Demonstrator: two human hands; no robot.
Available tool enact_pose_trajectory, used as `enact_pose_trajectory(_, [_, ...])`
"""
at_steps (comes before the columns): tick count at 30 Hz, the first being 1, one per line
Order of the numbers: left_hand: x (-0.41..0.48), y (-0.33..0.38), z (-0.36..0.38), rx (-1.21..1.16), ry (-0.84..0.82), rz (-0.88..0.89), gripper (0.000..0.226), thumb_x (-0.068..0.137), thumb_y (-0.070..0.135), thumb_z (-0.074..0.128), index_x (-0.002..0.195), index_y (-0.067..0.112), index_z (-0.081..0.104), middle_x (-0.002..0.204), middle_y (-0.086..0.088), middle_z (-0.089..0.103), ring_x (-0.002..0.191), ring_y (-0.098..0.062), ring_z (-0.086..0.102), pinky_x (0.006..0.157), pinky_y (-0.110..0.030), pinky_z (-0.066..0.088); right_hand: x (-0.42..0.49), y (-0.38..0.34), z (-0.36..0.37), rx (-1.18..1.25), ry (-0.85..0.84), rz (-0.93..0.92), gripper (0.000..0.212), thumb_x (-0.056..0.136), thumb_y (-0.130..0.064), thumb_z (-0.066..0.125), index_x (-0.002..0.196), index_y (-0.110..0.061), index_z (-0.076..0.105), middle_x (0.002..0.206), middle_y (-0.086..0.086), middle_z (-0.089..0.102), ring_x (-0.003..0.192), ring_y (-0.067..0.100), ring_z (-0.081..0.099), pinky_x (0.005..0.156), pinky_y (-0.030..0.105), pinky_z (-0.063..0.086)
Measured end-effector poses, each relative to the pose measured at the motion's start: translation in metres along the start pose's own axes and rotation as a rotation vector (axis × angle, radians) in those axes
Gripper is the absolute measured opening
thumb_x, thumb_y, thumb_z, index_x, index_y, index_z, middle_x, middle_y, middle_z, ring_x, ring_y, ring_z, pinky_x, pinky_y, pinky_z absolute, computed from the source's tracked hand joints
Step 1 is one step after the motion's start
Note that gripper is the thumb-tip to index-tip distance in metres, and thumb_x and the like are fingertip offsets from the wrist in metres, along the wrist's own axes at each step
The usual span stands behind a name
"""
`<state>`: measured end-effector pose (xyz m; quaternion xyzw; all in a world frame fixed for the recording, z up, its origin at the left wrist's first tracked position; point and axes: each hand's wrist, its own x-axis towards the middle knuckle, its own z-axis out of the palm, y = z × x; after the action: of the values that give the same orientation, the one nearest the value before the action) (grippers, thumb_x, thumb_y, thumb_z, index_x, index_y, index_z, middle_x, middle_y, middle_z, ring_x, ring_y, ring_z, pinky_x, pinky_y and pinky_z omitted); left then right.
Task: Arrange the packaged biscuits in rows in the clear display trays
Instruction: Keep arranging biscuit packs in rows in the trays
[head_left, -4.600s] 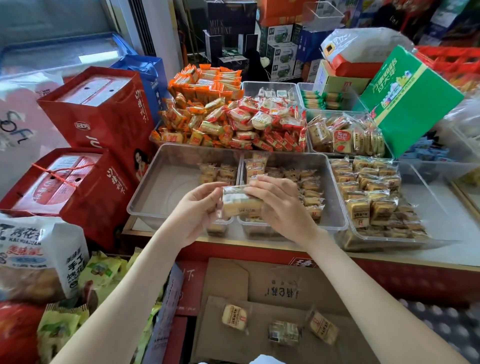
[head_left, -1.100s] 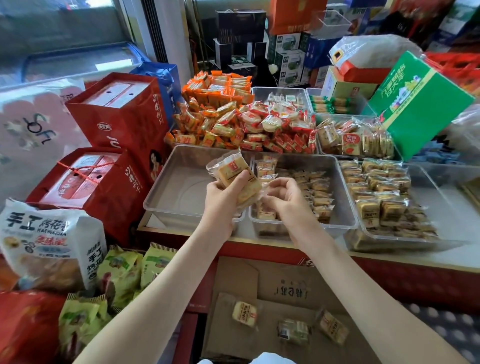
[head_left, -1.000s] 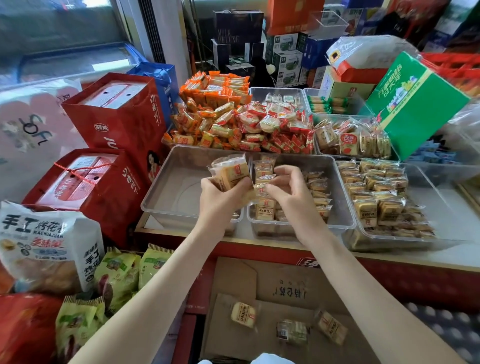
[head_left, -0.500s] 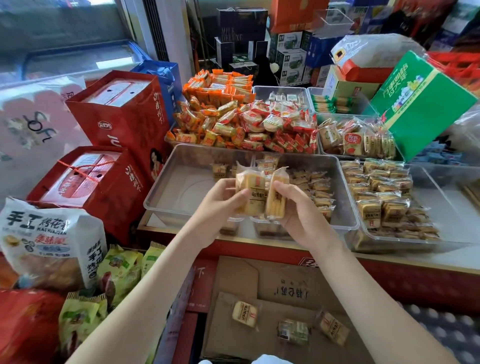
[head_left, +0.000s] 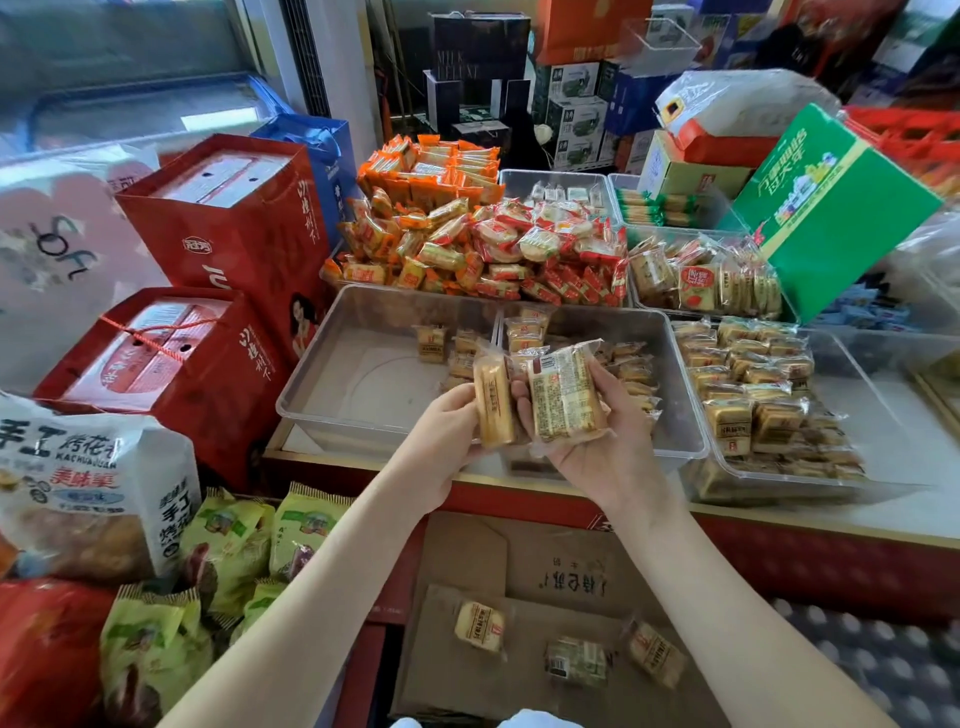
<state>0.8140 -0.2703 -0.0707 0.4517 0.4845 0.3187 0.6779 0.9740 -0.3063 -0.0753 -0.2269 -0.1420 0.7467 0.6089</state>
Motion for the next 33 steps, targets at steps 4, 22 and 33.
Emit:
enact_pose_trajectory(4, [-0.002,0.006,-0.003,-0.190,-0.110,-0.055,0.064,0.094,0.062,0.035,0.125,0.014,0.062,0.116,-0.009,0.071,0.110,-0.025,0.066,0.099,-0.042,0.050,0.001,0.000,-0.001,-0.008,-0.027,0.016,0.048,0.095,-0.037,0.050,0.115,0.005,0.067,0.114,0.023,0.063,0.101,0.029,0.066,0.091,0.035,0.055])
enact_pose_trajectory(22, [-0.003,0.001,-0.028,-0.190,-0.150,0.086,0.041,0.083,0.025,0.073,0.122,0.017,0.063,0.118,-0.009,0.070,0.108,-0.026,0.066,0.096,-0.042,0.051,-0.002,-0.045,-0.013,-0.412,-0.228,0.024,0.038,0.071,-0.027,0.085,0.106,-0.015,0.074,0.108,0.006,0.071,0.102,0.021,0.067,0.085,0.036,0.057])
enact_pose_trajectory(33, [0.015,0.004,-0.015,-0.327,-0.055,-0.057,0.017,0.094,0.023,0.059,0.108,0.015,0.065,0.092,-0.006,0.076,0.078,-0.017,0.074,0.055,-0.025,0.059,0.015,-0.028,-0.007,0.232,0.278,0.123,0.053,0.086,-0.025,0.069,0.121,0.010,0.049,0.111,0.030,0.060,0.099,0.040,0.065,0.080,0.047,0.058])
